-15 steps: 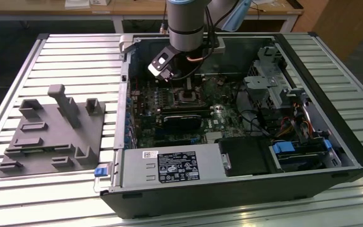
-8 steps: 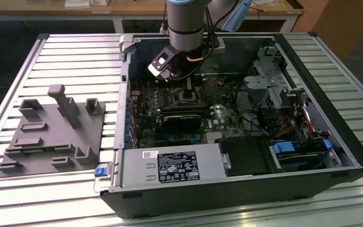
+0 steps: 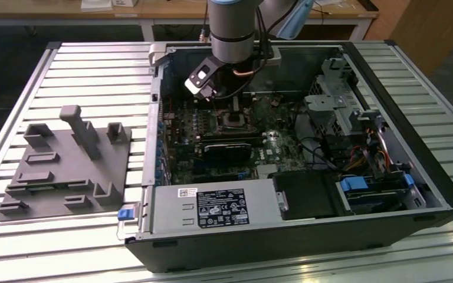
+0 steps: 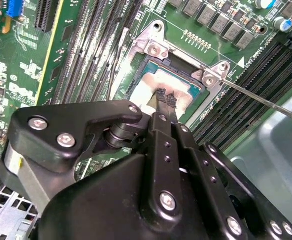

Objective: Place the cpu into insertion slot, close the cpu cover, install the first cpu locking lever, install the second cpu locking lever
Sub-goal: 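Place the cpu into insertion slot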

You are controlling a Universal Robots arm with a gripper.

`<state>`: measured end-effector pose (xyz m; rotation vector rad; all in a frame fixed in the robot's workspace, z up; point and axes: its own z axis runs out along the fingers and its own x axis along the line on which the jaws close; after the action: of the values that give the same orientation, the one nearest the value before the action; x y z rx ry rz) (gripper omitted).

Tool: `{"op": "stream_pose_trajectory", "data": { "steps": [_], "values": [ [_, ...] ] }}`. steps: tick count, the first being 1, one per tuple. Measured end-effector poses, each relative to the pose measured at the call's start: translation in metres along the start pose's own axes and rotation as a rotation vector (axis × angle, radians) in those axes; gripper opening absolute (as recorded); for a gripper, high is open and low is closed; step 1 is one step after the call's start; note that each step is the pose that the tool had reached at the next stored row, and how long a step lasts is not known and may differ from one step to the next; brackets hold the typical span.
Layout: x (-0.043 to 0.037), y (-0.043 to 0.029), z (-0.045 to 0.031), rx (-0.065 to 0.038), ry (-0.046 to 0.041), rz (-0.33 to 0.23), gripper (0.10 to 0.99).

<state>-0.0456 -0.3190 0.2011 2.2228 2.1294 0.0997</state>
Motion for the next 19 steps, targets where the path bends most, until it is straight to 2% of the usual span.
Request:
{"op": "stream_pose_trajectory", "data": {
  "steps": [9,19],
  "values": [
    [0.0,0.0013,-0.0153,0.0,-0.0004,0.0,0.106],
    [0.0001,0.0039,-0.0435,-0.001,-0.0004,0.0,0.106]
  ]
}}
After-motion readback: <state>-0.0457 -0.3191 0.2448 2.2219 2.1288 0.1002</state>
